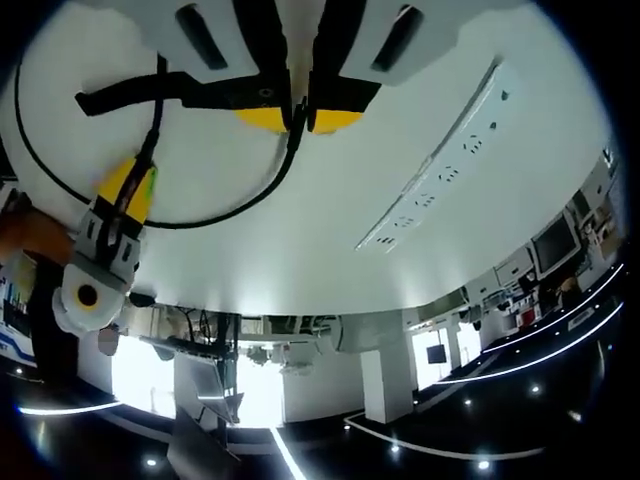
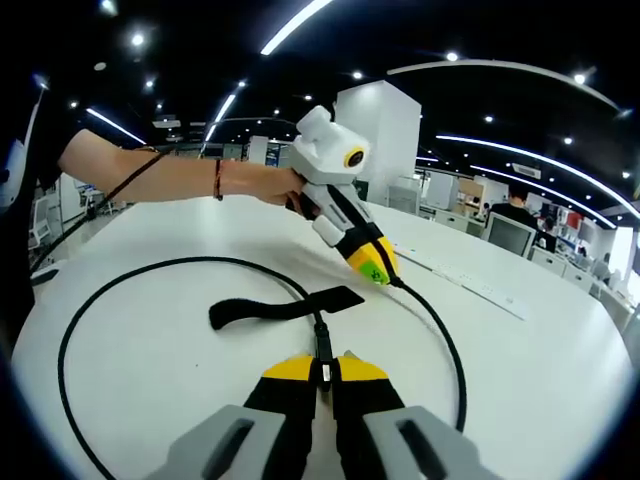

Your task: Find the charging cable on the desk, coil it up and secure with Velcro.

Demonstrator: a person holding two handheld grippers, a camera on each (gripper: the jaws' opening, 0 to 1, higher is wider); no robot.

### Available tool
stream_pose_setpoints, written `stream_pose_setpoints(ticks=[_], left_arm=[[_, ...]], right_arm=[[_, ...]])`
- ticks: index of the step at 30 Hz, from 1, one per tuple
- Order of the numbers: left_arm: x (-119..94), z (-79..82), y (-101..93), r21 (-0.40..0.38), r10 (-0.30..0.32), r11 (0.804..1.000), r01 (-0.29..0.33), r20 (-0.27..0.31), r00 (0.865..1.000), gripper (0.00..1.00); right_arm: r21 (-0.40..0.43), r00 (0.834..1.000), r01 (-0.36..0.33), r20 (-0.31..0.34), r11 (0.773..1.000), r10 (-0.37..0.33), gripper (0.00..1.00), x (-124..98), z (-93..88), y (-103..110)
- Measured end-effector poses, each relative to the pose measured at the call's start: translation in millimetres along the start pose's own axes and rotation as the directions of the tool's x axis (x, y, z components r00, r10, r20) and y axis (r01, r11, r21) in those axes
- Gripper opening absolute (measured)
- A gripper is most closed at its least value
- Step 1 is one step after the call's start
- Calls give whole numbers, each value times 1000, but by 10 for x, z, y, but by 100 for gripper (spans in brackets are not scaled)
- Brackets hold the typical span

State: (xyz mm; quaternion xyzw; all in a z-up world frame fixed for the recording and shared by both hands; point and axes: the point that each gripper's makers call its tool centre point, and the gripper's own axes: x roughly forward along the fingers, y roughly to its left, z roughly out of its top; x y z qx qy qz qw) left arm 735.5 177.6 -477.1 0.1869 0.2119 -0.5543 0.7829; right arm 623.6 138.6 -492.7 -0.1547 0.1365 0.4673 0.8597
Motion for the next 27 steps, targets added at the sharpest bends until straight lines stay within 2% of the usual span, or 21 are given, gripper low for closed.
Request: stream_pose_setpoints(ticks=[11, 27], left_arm=[[-251, 0, -89, -16, 42, 999, -42, 28, 999, 7], [-483, -40, -184, -59, 120, 991, -118, 43, 992, 7]], right_arm=[[-6, 1000, 7, -5, 1000, -7, 8, 11, 4, -3], [-23, 1000, 19, -16, 1000, -20, 8, 5, -1, 2]])
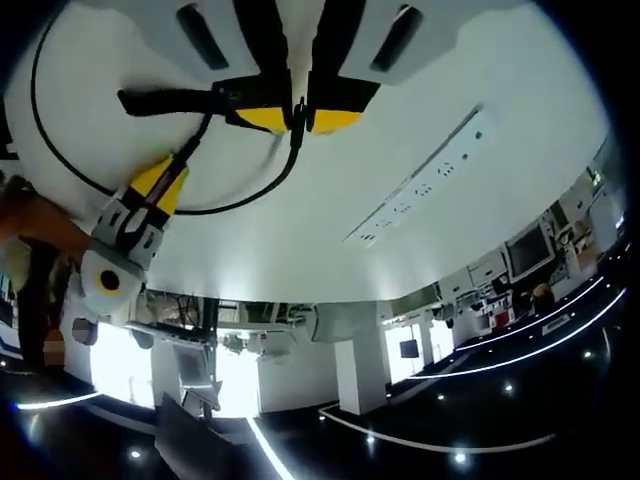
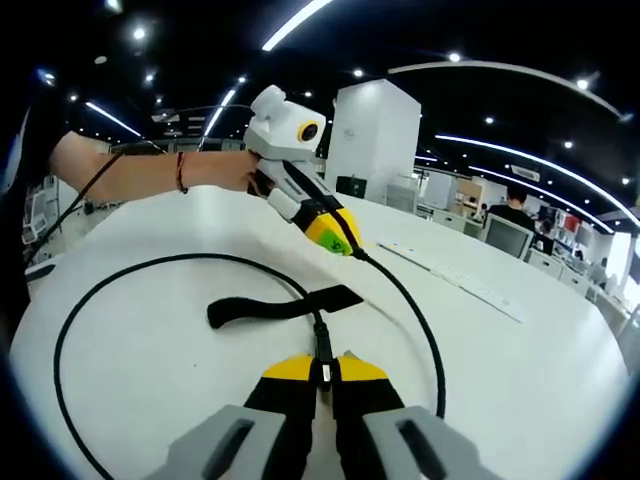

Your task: Find the charging cable on the desk, coil it up and secure with Velcro.

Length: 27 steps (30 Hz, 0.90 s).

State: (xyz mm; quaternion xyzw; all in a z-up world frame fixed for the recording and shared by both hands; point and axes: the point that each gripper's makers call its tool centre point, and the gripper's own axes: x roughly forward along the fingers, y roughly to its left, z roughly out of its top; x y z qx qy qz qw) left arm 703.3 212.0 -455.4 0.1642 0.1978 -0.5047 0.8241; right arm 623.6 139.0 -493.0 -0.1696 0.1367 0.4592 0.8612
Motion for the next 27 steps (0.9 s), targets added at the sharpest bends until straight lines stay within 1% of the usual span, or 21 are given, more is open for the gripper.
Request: stream_pose_setpoints(ticks=[6, 15, 19, 27], left_arm=[[-130, -55, -63, -16, 34, 999, -34, 14, 999, 7], [-281, -109, -131, -51, 71, 996, -69, 42, 997, 7], [-363, -148, -152, -71, 99, 993, -95, 53, 994, 7], [-505, -232, -226, -99, 132, 987, -124, 77, 988, 6]], right_arm=[[-7, 1000, 9, -8, 1000, -10, 8, -3, -1, 18], [-14, 1000, 24, -13, 1000, -24, 8, -12, -4, 25], [-16, 999, 29, -14, 999, -30, 8, -21, -6, 25], [-20, 999, 38, -18, 999, -38, 8, -20, -6, 31]])
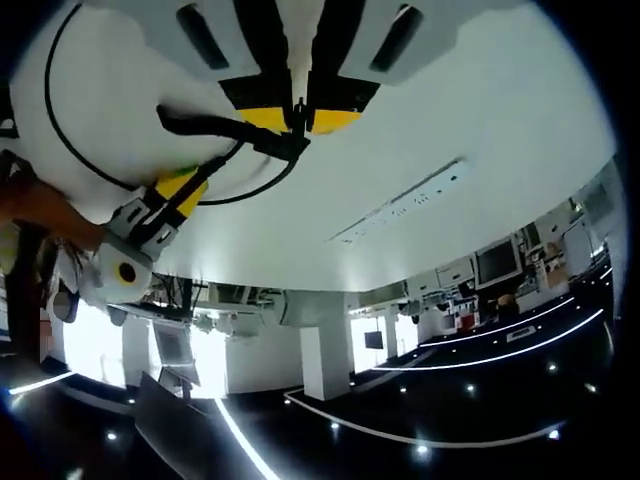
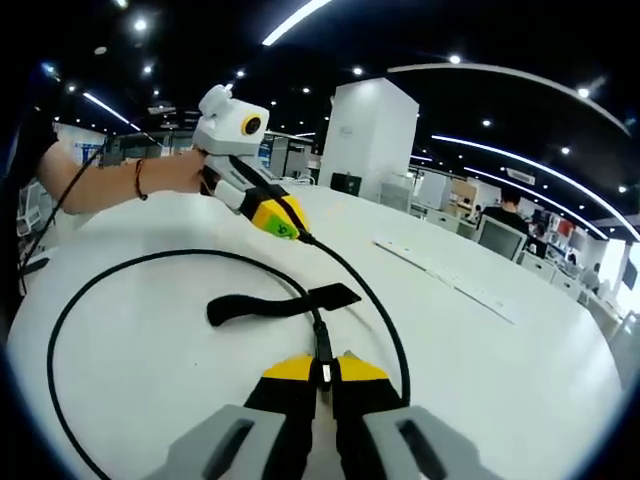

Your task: Find the charging cable on the desk, coil it up and secure with Velcro.

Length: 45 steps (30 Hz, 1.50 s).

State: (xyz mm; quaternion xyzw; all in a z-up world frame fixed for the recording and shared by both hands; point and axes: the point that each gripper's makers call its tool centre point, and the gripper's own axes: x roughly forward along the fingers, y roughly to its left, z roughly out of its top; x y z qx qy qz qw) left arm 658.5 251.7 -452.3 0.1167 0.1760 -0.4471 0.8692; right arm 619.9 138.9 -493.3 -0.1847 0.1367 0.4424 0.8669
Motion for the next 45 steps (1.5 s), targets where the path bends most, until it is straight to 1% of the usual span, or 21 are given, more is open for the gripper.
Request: stream_pose_setpoints(ticks=[6, 11, 17, 20, 26, 29, 33, 37, 45], left_arm=[[-131, -77, -54, -15, 35, 999, -34, 17, 999, 6], [-181, -140, -119, -14, 41, 999, -41, 26, 999, 6], [-216, -215, -151, -28, 55, 998, -54, 30, 998, 6], [-243, -228, -168, -31, 60, 998, -59, 34, 998, 6], [-283, -283, -175, -22, 73, 997, -72, 26, 997, 6], [-291, -315, -207, -24, 75, 997, -74, 23, 997, 6], [-283, -381, -217, -3, 91, 996, -91, 3, 996, 6], [-282, -396, -237, -9, 90, 996, -90, 6, 996, 6], [-276, -430, -209, 8, 100, 995, -100, -5, 995, 6]], right_arm=[[-1, 1000, 5, 0, 1000, -5, 8, 0, -3, -1], [-1, 1000, 10, -4, 1000, -10, 8, -1, -5, 4], [-4, 1000, 15, -7, 1000, -15, 8, -9, -8, 13], [-7, 1000, 17, -7, 1000, -17, 8, -13, -9, 19], [-8, 1000, 18, -8, 1000, -18, 8, -12, -9, 20], [-9, 1000, 19, -8, 1000, -19, 8, -13, -9, 20], [-12, 1000, 22, -9, 1000, -22, 8, -12, -9, 17], [-18, 1000, 23, -12, 1000, -23, 8, -11, -7, 19], [-17, 1000, 23, -14, 1000, -23, 8, -16, -7, 12]])
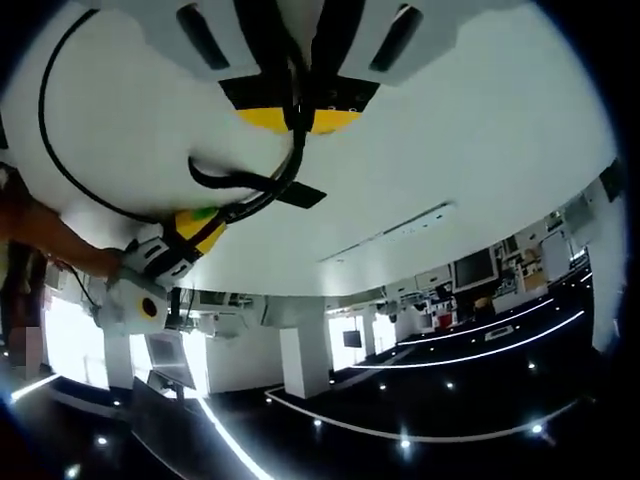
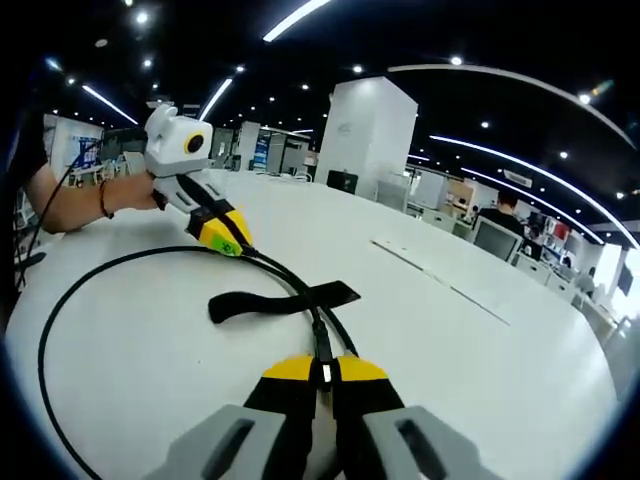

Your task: Find the charging cable on the desk, coil it up and secure with Velcro.

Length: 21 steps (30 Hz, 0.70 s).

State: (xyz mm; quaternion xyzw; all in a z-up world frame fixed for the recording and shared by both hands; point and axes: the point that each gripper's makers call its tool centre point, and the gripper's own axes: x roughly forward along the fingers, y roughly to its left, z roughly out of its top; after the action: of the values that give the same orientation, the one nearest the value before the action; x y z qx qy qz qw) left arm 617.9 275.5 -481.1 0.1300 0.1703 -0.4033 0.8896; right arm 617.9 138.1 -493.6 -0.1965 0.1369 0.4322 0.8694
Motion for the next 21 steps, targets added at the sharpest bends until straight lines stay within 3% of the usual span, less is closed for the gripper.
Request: stream_pose_setpoints(ticks=[21], left_arm=[[52, -47, -26, 16, -18, 1000, 18, -1, 1000, 7]], right_arm=[[8, 1000, 0, -4, 1000, 1, 8, -26, -13, 11]])
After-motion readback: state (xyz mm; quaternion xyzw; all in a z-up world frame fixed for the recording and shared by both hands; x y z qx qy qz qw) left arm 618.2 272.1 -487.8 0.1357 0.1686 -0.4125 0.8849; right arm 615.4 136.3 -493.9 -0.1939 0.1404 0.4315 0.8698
